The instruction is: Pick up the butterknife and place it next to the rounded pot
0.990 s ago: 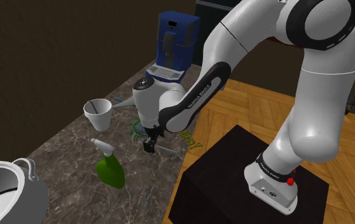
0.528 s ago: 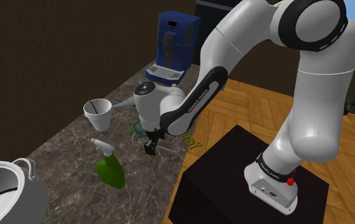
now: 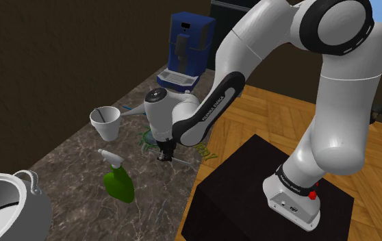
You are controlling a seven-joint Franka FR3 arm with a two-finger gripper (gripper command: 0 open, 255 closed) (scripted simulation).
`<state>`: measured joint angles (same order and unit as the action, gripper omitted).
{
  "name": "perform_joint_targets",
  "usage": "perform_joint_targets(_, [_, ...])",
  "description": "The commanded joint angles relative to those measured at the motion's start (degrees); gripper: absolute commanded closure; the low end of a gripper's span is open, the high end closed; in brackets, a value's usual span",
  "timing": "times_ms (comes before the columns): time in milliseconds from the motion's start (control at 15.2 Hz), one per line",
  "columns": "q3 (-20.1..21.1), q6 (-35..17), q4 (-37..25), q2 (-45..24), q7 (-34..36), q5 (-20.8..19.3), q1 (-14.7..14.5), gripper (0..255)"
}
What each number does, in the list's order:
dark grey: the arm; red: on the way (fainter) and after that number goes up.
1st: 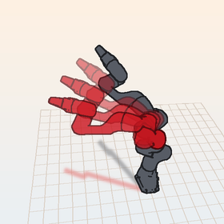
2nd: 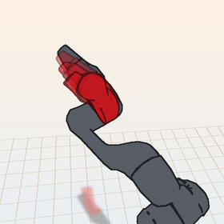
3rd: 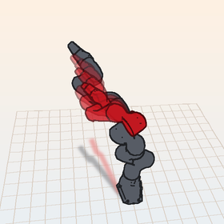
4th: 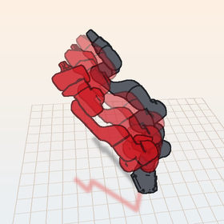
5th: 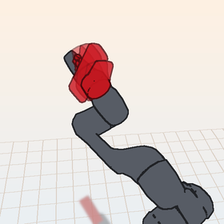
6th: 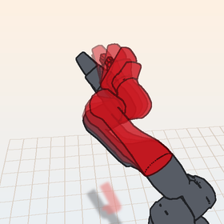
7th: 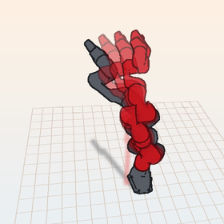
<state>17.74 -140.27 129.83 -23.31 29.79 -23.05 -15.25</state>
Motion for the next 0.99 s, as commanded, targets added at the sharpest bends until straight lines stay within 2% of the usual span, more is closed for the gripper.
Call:
perform_joint_targets(0, [0.0, 0.0, 0.0, 0.0, 0.0, 0.0, 0.0, 255])
perform_joint_targets(264, [0.0, 0.0, 0.0, 0.0, 0.0, 0.0, 0.0, 255])
perform_joint_targets(924, [2.5, 5.7, 0.7, 7.2, -3.9, 4.9, 1.7, 255])
